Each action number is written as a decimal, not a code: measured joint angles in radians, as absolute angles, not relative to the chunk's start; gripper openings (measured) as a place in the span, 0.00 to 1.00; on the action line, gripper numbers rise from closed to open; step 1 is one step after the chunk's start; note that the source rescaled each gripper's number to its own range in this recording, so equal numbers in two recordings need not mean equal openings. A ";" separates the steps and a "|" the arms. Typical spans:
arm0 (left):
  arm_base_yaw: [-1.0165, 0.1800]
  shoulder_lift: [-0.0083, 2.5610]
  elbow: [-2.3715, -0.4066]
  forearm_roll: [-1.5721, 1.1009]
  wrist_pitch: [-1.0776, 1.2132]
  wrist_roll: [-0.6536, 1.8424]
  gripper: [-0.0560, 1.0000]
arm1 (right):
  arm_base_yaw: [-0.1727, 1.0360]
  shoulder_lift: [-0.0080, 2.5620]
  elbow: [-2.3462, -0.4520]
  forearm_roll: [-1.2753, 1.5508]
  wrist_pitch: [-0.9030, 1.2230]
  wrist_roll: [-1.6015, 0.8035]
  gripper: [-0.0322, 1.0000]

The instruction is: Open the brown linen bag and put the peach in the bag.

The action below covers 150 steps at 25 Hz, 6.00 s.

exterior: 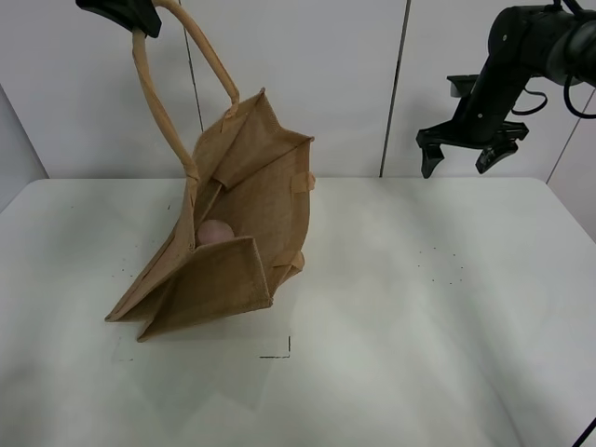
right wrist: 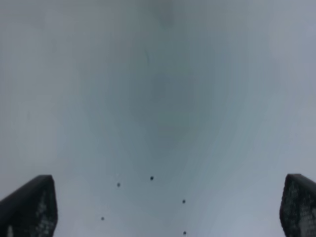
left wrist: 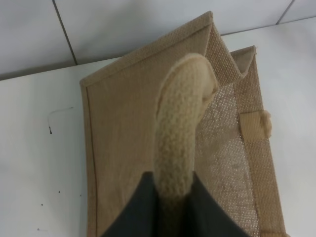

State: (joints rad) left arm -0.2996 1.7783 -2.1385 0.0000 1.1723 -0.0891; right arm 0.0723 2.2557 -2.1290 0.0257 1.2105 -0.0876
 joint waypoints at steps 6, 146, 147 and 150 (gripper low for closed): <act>-0.300 1.778 -2.138 0.000 1.172 -0.089 0.05 | 0.072 2.179 -2.047 0.016 1.210 -0.067 1.00; -0.174 2.307 -2.138 0.000 1.167 -0.052 0.98 | 0.029 -0.004 -0.494 0.017 1.028 -0.034 1.00; -0.150 2.307 -2.138 0.000 1.167 -0.052 0.98 | 0.029 -0.004 -0.494 0.017 1.028 -0.034 1.00; -0.079 2.307 -2.138 0.000 1.167 -0.052 0.98 | 0.029 -0.004 -0.494 0.017 1.028 -0.034 1.00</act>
State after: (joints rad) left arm -0.0789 2.3066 -2.1385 0.0000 1.1665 -0.0516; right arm 0.0287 -0.0036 -0.4936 0.0165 1.0277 -0.0345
